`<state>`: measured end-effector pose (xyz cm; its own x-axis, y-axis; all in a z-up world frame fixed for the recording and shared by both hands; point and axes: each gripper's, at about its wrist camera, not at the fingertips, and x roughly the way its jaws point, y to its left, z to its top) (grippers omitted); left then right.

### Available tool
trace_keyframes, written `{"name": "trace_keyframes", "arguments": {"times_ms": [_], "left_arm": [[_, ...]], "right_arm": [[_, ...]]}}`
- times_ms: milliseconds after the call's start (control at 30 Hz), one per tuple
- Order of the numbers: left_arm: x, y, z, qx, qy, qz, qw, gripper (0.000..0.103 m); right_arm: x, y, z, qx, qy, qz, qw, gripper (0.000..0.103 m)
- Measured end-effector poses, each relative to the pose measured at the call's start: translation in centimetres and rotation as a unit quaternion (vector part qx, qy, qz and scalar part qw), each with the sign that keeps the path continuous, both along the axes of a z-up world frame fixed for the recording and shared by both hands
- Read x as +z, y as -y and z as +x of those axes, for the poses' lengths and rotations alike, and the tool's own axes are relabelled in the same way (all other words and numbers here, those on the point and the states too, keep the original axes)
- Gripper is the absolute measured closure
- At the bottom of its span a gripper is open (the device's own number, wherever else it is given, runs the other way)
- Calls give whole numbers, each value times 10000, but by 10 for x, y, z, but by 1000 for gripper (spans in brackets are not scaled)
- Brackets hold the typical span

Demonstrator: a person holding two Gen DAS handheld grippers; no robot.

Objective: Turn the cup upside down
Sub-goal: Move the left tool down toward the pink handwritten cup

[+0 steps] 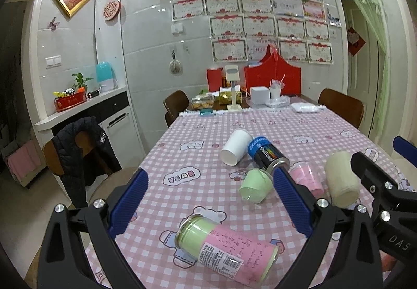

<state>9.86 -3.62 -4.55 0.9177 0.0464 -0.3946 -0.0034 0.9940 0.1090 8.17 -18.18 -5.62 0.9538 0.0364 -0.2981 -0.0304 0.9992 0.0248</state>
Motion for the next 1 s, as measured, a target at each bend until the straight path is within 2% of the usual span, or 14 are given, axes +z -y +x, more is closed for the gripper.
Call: {"name": "trace_keyframes", "arguments": {"times_ms": [267,467,633,733,833,867,1000], "left_arm": [[-12,11,39,-61,-394,-13,9992,8],[-26,20,77,-240,-946,-3,9952,8],[-43,31,108,-403,-1448,33,9886,8],[-55,38,129,-556,-1831,46,9815,8],[-65,40,145,-721,-2222,-149,9722,8],[-70,41,154,-828,-2403,-248,9669,8],[-76,46,175,-901,-2765,-532,9553,8]], "right_arm": [[-8,12,31,38,-196,27,9998,8],[-16,23,57,31,-434,61,9990,8],[-25,29,75,66,-644,50,9979,8],[-28,36,84,7,-702,15,9975,8],[-30,45,94,-98,-786,10,9969,8],[-31,48,97,-126,-814,17,9966,8],[-33,58,108,-208,-928,37,9955,8]]}}
